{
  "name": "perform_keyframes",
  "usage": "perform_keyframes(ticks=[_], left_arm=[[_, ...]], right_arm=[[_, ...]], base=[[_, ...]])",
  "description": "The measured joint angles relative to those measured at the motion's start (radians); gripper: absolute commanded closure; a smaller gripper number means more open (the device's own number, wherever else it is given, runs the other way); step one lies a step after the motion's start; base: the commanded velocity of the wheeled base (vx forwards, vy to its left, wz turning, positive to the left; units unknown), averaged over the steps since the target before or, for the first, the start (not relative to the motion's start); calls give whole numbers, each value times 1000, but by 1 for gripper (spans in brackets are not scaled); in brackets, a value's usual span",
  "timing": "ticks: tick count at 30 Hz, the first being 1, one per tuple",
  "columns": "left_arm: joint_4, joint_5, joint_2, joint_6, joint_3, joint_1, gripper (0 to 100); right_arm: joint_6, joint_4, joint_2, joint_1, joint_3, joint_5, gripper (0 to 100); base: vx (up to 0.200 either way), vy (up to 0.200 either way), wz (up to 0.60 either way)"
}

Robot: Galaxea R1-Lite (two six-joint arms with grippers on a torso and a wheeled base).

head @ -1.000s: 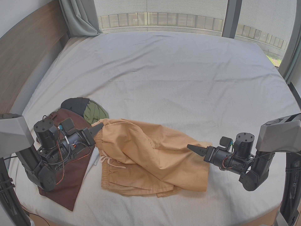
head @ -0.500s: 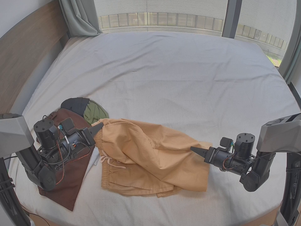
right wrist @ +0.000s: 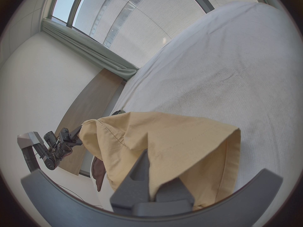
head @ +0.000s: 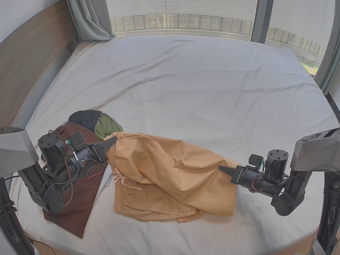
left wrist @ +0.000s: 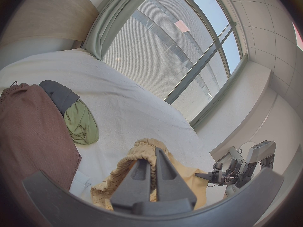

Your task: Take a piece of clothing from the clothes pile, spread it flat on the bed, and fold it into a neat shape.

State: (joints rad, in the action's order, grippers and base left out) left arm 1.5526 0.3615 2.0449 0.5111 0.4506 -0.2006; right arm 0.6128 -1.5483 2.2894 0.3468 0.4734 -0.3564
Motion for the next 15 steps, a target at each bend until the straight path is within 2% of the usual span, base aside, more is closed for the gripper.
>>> perform_keyframes(ticks=[15], left_arm=[[0,8,-28,7,37,1,100]], right_arm=[[-14,2,-114,-1,7,0,100]], base=[[0,0,0]])
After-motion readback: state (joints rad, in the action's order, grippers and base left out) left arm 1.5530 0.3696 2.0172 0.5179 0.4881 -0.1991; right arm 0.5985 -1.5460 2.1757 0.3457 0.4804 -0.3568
